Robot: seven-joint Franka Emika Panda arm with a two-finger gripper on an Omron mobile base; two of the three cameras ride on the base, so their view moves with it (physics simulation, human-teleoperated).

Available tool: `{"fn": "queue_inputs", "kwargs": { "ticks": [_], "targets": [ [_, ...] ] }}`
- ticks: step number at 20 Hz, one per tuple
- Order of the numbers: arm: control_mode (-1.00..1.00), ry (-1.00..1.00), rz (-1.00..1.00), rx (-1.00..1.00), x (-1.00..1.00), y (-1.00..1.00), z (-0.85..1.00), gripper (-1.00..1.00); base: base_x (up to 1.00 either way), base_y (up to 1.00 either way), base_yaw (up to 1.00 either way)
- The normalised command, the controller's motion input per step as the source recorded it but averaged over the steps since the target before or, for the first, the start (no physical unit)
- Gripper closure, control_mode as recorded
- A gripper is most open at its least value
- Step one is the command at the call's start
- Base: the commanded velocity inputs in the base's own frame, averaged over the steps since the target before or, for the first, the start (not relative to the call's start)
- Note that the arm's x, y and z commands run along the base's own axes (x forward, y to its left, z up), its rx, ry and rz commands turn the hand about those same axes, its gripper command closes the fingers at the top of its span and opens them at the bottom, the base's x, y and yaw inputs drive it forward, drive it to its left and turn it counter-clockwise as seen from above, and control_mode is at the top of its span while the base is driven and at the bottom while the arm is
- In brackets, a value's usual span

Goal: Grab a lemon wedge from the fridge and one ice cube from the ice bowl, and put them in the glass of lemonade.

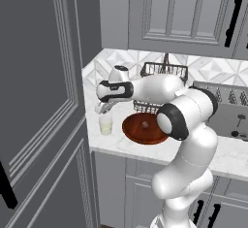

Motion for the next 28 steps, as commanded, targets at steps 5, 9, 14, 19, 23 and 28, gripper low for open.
{"fn": "queue_inputs", "kwargs": {
  "ticks": [5,9,14,19,23,28],
  "targets": [
    [-1.0,-0.03,0.0,0.0,-0.08,0.0,-0.04,1.0,0.0,0.0,0.0],
    [-1.0,-0.09,0.0,0.0,-0.24,0.0,0.0,1.0,0.0,0.0,0.0],
    [-1.0,-0.03,0.0,0.0,-0.05,-0.01,-0.01,1.0,0.0,0.0,0.0],
    [-1.0,0.0,0.0,0.0,0.0,-0.04,-0.03,1.0,0.0,0.0,0.0],
    [-1.0,0.0,0.0,0.0,0.09,-0.04,0.0,1.0,0.0,0.0,0.0],
    [-1.0,0.0,0.0,0.0,0.1,0.0,-0.01,1.0,0.0,0.0,0.0]
  ]
}}
